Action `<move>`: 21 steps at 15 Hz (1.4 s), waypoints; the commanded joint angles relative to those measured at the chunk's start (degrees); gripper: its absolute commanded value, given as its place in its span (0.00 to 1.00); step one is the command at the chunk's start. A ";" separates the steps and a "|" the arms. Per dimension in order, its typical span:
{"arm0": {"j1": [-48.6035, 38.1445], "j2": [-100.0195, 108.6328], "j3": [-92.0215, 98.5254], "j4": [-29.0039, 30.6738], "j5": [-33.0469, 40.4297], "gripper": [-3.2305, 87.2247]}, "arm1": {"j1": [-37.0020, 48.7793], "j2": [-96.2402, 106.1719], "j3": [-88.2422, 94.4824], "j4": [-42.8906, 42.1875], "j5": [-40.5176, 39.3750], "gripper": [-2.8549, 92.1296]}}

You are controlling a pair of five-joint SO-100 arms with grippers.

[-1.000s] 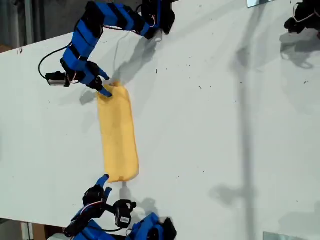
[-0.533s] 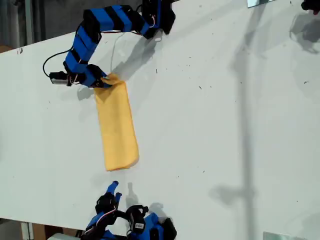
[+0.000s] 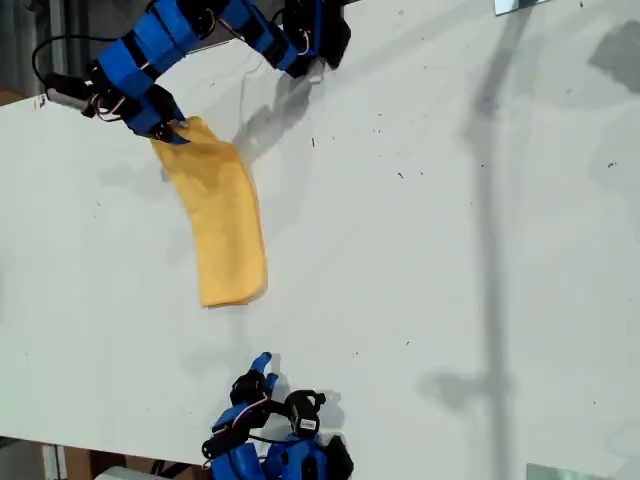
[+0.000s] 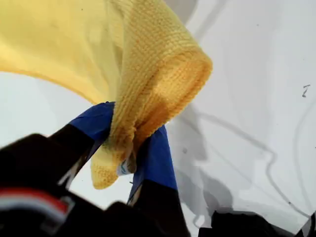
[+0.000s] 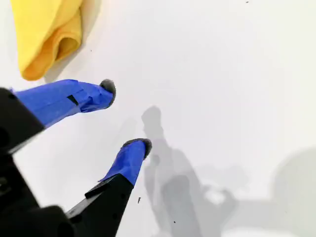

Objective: Grasp corners of a square towel and fold twice.

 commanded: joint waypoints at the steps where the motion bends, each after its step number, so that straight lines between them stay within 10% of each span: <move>1: -0.70 -1.23 0.79 -1.49 -0.18 0.23 | 6.59 5.98 -4.48 1.58 -0.09 0.03; 14: -0.35 -8.35 3.34 -10.37 -1.49 0.23 | -27.60 -32.08 -28.12 -25.93 -15.47 0.04; 18: -0.62 -8.35 3.52 -10.63 -0.88 0.23 | -25.14 -15.12 -26.10 -21.97 -17.67 0.55; 21: -0.70 -8.26 3.60 -10.72 -0.70 0.23 | -14.24 9.40 -20.30 -11.34 -17.49 0.56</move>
